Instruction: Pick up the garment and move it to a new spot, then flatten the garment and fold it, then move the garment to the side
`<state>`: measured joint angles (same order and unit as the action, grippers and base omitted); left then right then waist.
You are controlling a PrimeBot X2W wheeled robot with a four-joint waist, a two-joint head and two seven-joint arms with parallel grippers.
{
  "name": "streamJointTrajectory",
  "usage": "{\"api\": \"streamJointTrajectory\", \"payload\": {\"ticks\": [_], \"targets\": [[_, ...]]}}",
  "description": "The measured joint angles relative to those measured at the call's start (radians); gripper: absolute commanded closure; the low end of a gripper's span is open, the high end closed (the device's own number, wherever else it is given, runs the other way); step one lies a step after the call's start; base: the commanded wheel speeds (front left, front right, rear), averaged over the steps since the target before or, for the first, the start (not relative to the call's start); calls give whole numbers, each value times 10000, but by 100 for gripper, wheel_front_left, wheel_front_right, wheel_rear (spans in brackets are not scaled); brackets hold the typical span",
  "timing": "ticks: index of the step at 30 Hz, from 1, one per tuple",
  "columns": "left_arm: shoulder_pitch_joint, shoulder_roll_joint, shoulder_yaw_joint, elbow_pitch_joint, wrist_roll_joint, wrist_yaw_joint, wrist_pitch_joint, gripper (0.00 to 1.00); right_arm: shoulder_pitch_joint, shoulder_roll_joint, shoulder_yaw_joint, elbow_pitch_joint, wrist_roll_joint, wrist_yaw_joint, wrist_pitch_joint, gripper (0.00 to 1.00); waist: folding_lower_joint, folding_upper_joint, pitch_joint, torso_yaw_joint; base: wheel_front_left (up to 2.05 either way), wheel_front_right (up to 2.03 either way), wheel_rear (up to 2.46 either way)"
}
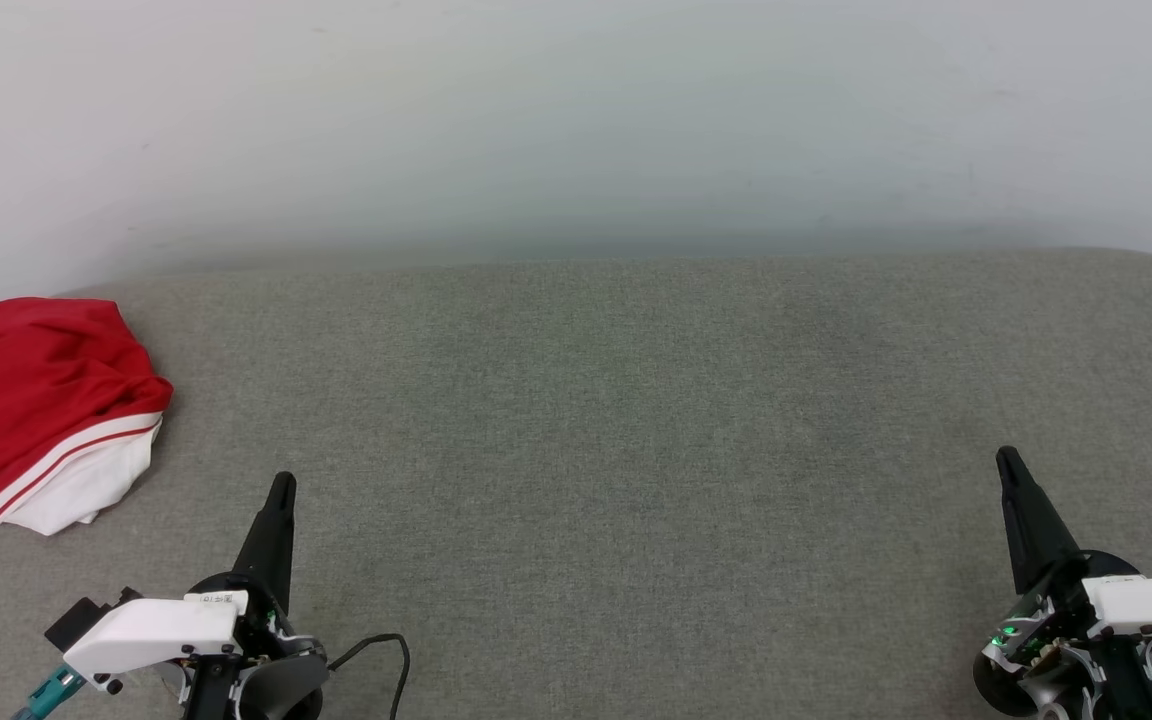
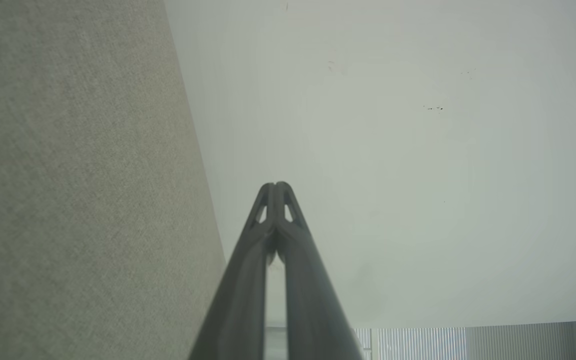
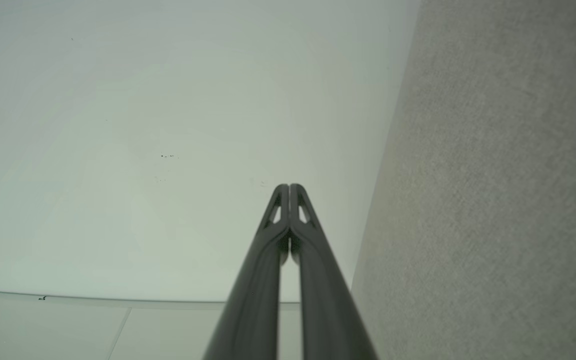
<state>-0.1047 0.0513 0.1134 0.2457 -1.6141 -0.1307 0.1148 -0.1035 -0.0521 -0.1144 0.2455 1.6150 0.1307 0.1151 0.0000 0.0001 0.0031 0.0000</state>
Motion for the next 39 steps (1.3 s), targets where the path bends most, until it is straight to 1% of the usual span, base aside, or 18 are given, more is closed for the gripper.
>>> {"api": "streamJointTrajectory", "payload": {"ticks": [39], "targets": [[0,0,-2,0,-2,0,-2,100,0,0,0,0,2,0,-2,100,0,0,0,0,0,0,0]]}}
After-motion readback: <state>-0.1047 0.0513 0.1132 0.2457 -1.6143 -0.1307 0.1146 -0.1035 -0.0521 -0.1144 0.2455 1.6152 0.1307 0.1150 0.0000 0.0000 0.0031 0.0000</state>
